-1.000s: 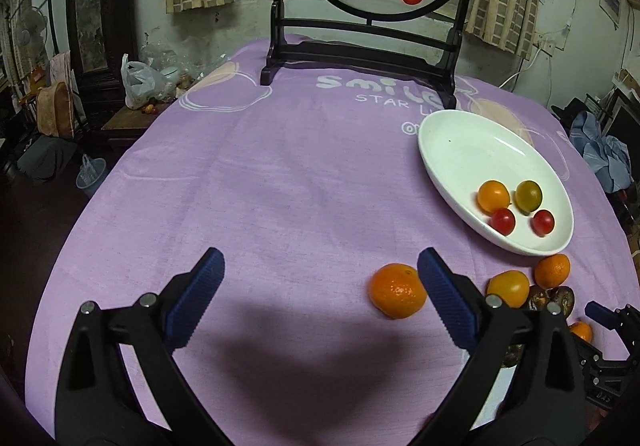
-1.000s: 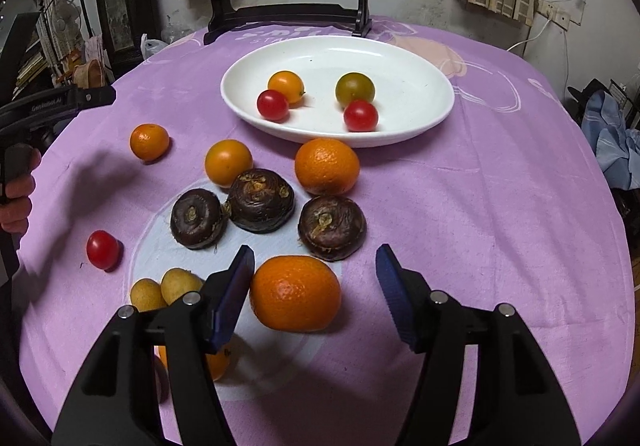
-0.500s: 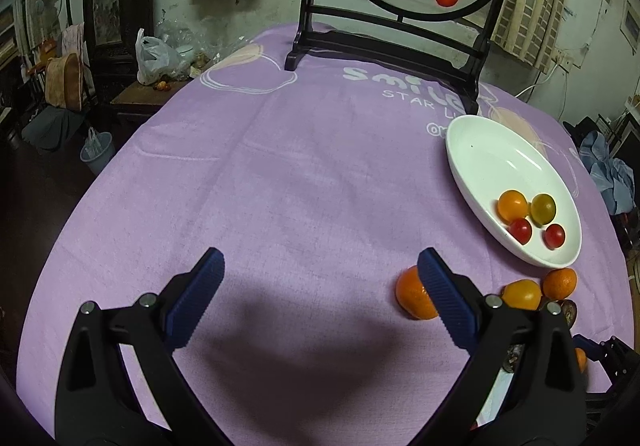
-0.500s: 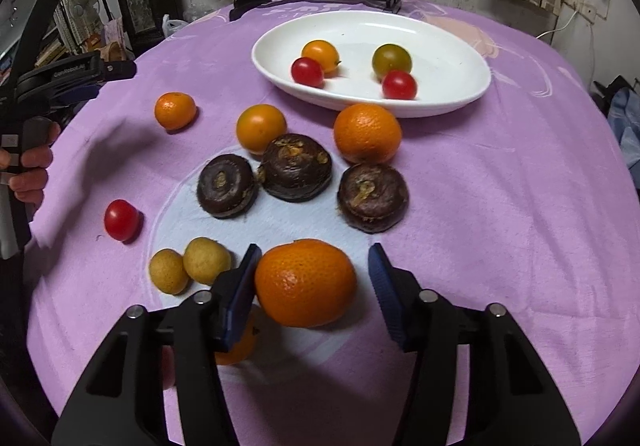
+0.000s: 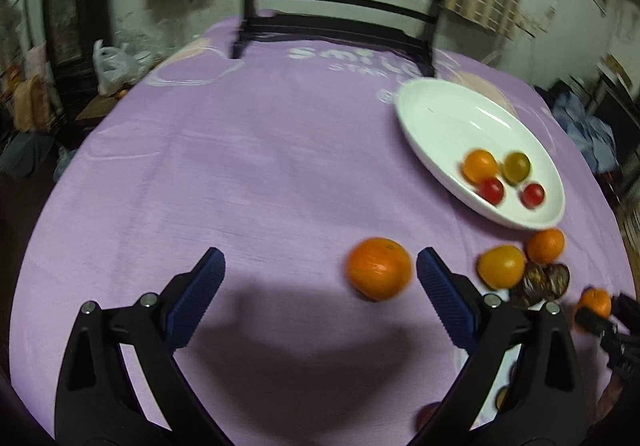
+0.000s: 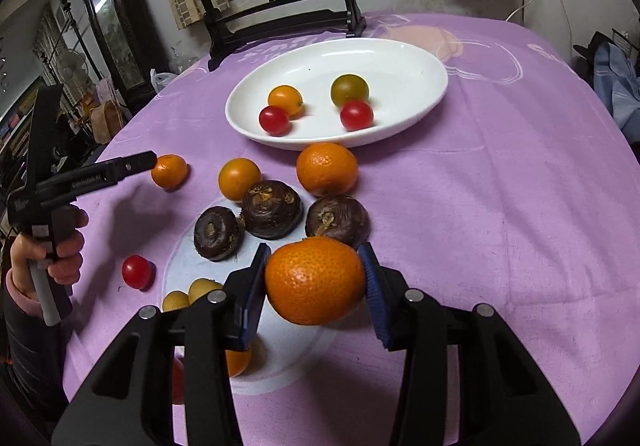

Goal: Organize fruits
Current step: 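Grasp a mandarin with the right tool while the left tool grasps another mandarin, then carry both mandarins over the white plate and open both tools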

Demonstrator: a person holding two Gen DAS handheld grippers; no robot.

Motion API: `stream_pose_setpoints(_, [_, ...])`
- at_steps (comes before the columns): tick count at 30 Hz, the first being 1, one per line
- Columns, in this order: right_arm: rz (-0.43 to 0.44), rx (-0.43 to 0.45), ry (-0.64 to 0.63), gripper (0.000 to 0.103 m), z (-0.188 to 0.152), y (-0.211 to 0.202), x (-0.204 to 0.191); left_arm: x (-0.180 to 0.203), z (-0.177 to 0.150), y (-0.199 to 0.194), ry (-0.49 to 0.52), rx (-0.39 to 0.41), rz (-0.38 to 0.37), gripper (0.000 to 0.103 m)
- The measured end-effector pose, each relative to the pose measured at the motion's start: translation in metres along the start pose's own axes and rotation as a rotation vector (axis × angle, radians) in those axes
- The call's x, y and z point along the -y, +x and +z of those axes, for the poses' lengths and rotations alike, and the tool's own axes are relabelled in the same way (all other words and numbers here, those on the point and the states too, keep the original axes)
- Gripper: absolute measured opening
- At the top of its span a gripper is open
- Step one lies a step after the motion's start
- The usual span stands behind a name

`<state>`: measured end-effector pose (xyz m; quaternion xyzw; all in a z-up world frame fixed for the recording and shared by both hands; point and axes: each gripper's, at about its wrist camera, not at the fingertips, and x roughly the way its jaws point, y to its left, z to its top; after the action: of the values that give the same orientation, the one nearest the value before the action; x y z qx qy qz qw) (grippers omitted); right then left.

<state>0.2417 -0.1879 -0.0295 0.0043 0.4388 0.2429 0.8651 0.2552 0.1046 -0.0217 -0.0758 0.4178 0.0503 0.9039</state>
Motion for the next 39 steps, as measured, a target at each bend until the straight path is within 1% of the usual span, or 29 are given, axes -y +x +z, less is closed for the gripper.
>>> stream_pose_setpoints(3, [-0.011, 0.005, -0.022, 0.045, -0.001, -0.003, -0.004, 0.020, -0.006, 0.005, 0.085, 0.003, 0.001, 0.094])
stream_pose_setpoints(8, [-0.022, 0.002, -0.034, 0.045, -0.003, -0.002, -0.005, 0.033, -0.011, 0.012, 0.158, 0.009, 0.002, 0.082])
stream_pose_setpoints(9, [-0.026, 0.001, -0.036, 0.045, -0.003, -0.001, -0.005, 0.035, -0.011, 0.014, 0.166, 0.003, -0.002, 0.078])
stream_pose_setpoints(10, [-0.029, 0.001, -0.037, 0.045, -0.003, -0.002, -0.005, 0.036, -0.011, 0.016, 0.172, -0.005, -0.005, 0.074])
stream_pose_setpoints(12, [-0.031, 0.001, -0.036, 0.045, -0.002, -0.001, -0.005, 0.036, -0.012, 0.021, 0.177, -0.020, -0.002, 0.070])
stream_pose_setpoints(15, [-0.036, 0.002, -0.039, 0.045, -0.002, -0.002, -0.006, 0.034, -0.012, 0.028, 0.175, -0.034, 0.006, 0.069])
stream_pose_setpoints(20, [-0.039, 0.001, -0.043, 0.045, -0.002, -0.001, -0.006, 0.032, -0.012, 0.034, 0.174, -0.043, 0.011, 0.063])
stream_pose_setpoints(22, [-0.040, 0.003, -0.042, 0.045, -0.002, -0.002, -0.006, 0.032, -0.013, 0.038, 0.178, -0.054, 0.011, 0.054])
stream_pose_setpoints(23, [-0.041, 0.003, -0.042, 0.045, -0.002, -0.002, -0.006, 0.032, -0.013, 0.040, 0.181, -0.062, 0.003, 0.052])
stream_pose_setpoints(25, [-0.039, 0.005, -0.038, 0.045, -0.002, -0.002, -0.005, 0.034, -0.014, 0.040, 0.190, -0.062, -0.009, 0.045])
stream_pose_setpoints(28, [-0.030, 0.008, -0.034, 0.045, -0.002, -0.002, -0.004, 0.036, -0.015, 0.039, 0.206, -0.056, 0.002, 0.045])
stream_pose_setpoints(32, [-0.014, 0.015, -0.035, 0.045, -0.001, -0.003, -0.003, 0.034, -0.014, 0.037, 0.190, -0.061, -0.009, 0.045])
stream_pose_setpoints(34, [-0.003, 0.025, -0.033, 0.045, 0.000, -0.003, -0.002, 0.034, -0.014, 0.034, 0.187, -0.050, -0.013, 0.045])
stream_pose_setpoints(36, [0.010, 0.054, -0.026, 0.045, 0.003, -0.006, 0.000, 0.034, -0.012, 0.028, 0.183, -0.029, -0.015, 0.045])
stream_pose_setpoints(38, [0.017, 0.113, 0.000, 0.045, 0.010, -0.011, 0.003, 0.035, -0.009, 0.020, 0.177, -0.003, -0.025, 0.045])
stream_pose_setpoints(39, [0.023, 0.141, 0.015, 0.045, 0.015, -0.012, 0.005, 0.036, -0.005, 0.014, 0.168, 0.017, -0.042, 0.045])
